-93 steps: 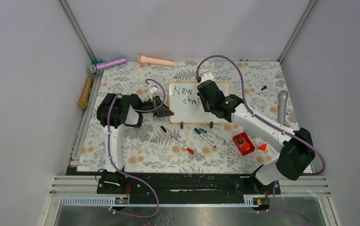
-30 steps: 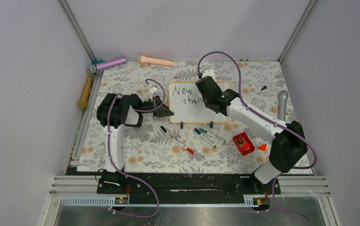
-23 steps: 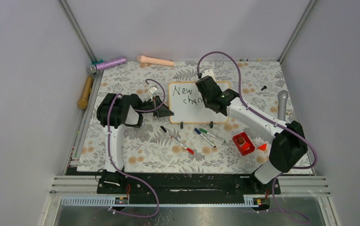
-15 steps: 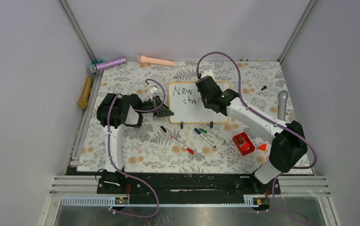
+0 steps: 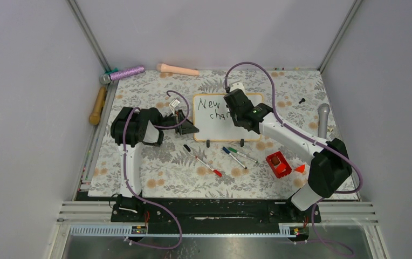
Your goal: Write a sentence on the whiteboard
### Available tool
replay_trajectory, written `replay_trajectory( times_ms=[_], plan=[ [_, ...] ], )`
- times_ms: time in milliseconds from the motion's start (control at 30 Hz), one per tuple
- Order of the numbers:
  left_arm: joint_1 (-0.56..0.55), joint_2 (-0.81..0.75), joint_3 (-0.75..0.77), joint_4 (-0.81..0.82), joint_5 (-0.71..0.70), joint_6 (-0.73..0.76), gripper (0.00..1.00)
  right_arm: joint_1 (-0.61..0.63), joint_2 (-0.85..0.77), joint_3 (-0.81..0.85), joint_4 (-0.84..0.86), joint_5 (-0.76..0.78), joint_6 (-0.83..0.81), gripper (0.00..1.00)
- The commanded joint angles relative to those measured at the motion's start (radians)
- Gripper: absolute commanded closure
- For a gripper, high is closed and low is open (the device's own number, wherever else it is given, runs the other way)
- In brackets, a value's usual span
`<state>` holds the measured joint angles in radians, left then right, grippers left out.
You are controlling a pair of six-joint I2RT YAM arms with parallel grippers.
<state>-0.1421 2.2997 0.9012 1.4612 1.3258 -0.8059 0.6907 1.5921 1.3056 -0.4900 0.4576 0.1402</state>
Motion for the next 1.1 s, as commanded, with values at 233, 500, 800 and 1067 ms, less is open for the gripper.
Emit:
replay_trajectory(
  times_ms=[233,500,800,1067],
  plan=[
    [-0.002,0.026,0.01,0.005,-0.017,0.042,0.69,-0.008,-0.035,-0.033,-0.034,0.033,0.017,1.0],
    [-0.003,0.026,0.01,0.005,-0.017,0.042,0.69,-0.016,-0.034,-0.019,-0.055,0.086,0.022,1.0],
    [-0.003,0.027,0.01,0.005,-0.016,0.042,0.69,-0.018,-0.062,-0.014,-0.053,0.072,0.022,1.0],
    [-0.003,0.025,0.009,0.005,-0.016,0.042,0.69,-0.017,-0.094,-0.021,-0.031,0.051,0.015,1.0]
  ],
)
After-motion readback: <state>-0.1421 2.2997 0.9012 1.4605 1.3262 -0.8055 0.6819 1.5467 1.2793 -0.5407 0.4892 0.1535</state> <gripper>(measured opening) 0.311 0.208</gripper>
